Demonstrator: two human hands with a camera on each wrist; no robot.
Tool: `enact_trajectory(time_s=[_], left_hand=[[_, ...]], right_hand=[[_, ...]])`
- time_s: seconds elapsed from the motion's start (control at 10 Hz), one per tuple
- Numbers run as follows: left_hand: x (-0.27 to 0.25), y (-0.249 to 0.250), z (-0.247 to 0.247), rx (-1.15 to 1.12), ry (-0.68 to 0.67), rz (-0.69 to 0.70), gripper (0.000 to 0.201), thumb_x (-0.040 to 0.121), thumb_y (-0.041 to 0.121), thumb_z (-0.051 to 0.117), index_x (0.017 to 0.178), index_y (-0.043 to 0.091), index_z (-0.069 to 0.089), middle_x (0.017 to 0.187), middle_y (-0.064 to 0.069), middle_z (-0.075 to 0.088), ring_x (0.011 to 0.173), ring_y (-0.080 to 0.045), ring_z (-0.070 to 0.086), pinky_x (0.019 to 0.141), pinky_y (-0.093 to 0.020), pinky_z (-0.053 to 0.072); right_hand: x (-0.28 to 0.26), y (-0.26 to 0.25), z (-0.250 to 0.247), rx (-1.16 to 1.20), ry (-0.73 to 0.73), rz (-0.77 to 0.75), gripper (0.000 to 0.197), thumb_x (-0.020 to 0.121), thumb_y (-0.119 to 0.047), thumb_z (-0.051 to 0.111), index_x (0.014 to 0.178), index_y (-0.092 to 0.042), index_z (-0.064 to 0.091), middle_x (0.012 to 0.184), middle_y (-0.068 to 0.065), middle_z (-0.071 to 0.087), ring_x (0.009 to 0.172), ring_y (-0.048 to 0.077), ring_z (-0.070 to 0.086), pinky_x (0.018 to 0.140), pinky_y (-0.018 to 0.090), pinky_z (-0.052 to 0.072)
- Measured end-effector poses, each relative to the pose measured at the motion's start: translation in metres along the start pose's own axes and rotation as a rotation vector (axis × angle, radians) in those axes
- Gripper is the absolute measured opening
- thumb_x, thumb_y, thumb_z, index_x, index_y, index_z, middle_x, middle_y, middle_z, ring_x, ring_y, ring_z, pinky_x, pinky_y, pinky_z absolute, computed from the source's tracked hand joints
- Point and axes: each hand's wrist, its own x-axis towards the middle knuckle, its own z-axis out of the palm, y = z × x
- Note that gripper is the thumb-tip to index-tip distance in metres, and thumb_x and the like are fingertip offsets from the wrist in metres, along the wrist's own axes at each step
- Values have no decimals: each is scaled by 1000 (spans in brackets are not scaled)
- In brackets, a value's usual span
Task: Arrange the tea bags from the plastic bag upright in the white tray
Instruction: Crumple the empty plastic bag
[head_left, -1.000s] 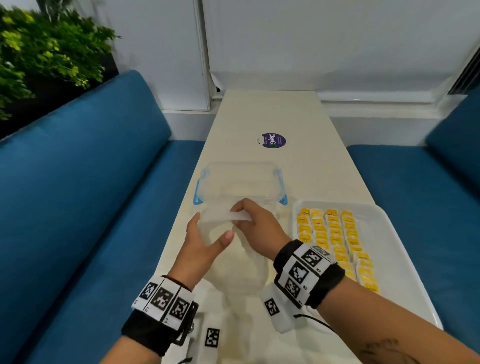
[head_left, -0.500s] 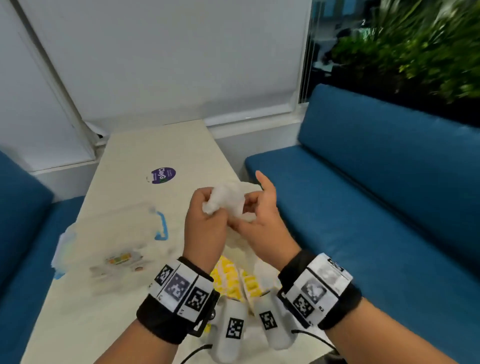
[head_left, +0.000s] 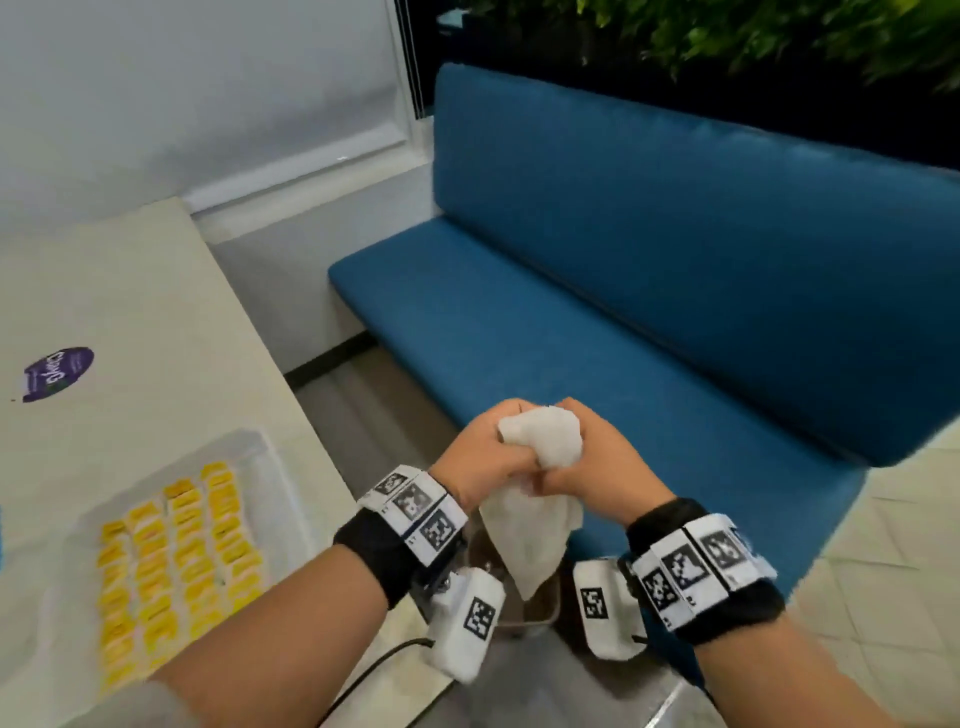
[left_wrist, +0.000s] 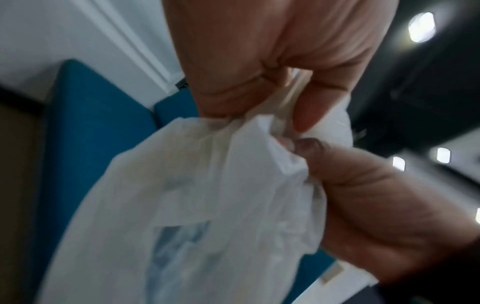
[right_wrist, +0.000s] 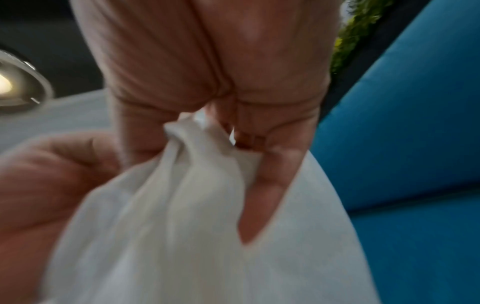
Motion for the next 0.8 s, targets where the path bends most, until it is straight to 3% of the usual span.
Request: enact_trajectory(time_s=[0.1,0.2,0.3,0.4,0.5,0.6,0.7,0.8], left_hand=[[45,-55,3,441,-50,-25,38,46,43,66,82,31,60,86,8,65,84,-11,61,77,-30,49],[78,-109,-6,1008,-186,-178,53,53,58,61,100,34,65,103,1,62,102,-18,57,88,-26,43],[99,-159,-14,1218,-349,-352,41,76,30,68,115,19,61,116,-8,60,108,-23,57,90,-27,43],[126,-216,-19,1321,-466,-493,37,81,17,64,118,12,60,120,-11,62,110,-28,59,93,-33,48],[148,-277,-24,1370,-512,-549,34,85,16,58,119,10,59,121,-12,62,112,-30,58,93,-34,46],[163,-336,-20,1391,-532,-610,28,86,18,52,113,10,60,117,-12,63,109,-31,61,90,-36,48],[166,-380,-20,1424,-566,-659,45,90,23,49,133,12,44,138,-13,45,121,-32,51,100,-39,42],[157,-395,-22,1394,-559,-653,56,91,21,52,141,9,31,143,-16,34,128,-32,43,106,-37,36]], right_hand=[[16,64,17,-24,120,134,30,66,-12,75,87,-16,54,83,-6,60,81,18,58,63,23,42],[32,131,54,-103,130,208,27,70,-16,71,83,-22,49,88,-4,58,88,19,57,61,19,33],[51,187,92,-111,84,244,27,70,-20,67,81,-30,44,96,0,57,95,19,57,71,16,33],[73,240,127,-104,10,279,23,68,-25,60,79,-34,43,88,-11,50,92,13,56,77,11,35],[98,299,163,-118,46,332,24,67,-34,60,89,-39,52,92,-18,56,96,8,57,85,8,37],[114,355,191,-104,78,353,36,69,-36,63,104,-38,54,106,-15,58,95,2,52,87,14,39],[120,396,210,-89,-91,425,63,78,-25,67,134,-21,40,134,0,44,113,14,47,87,15,30],[117,422,218,-88,-170,451,76,76,-22,67,142,-21,30,142,2,38,118,14,43,90,16,27]])
